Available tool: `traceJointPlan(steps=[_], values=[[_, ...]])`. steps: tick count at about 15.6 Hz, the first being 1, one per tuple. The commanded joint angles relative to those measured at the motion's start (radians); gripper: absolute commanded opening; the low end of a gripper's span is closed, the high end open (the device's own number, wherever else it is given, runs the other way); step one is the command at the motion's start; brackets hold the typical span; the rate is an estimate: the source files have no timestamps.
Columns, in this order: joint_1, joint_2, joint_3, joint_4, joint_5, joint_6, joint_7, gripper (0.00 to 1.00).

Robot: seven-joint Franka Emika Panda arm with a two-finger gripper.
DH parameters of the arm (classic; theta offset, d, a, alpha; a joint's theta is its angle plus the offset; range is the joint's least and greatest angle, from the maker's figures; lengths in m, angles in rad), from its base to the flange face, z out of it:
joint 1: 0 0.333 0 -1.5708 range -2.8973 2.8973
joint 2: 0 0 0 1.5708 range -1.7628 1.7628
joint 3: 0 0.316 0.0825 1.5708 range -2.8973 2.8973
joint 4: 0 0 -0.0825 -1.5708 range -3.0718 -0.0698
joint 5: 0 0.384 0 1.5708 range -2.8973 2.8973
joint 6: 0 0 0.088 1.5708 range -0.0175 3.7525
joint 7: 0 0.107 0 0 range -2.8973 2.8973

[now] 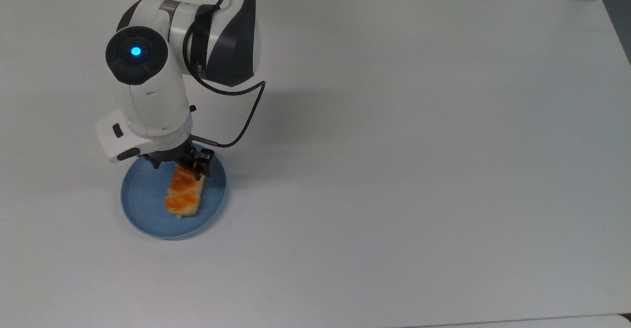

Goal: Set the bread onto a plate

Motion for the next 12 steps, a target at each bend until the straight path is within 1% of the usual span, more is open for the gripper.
traceJointPlan(steps=[1,3,6,8,12], values=[[0.006,-0.021,-0.010,0.007,0.002,-0.012,0.015,1.00],[0.001,-0.053,-0.010,-0.001,0.002,-0.016,0.013,1.00],[-0.011,-0.161,-0.009,-0.055,0.016,-0.036,0.010,1.00],[-0.020,-0.250,-0.001,-0.075,0.022,-0.126,-0.005,1.00],[-0.024,-0.423,0.000,-0.095,0.091,-0.312,-0.106,1.00]])
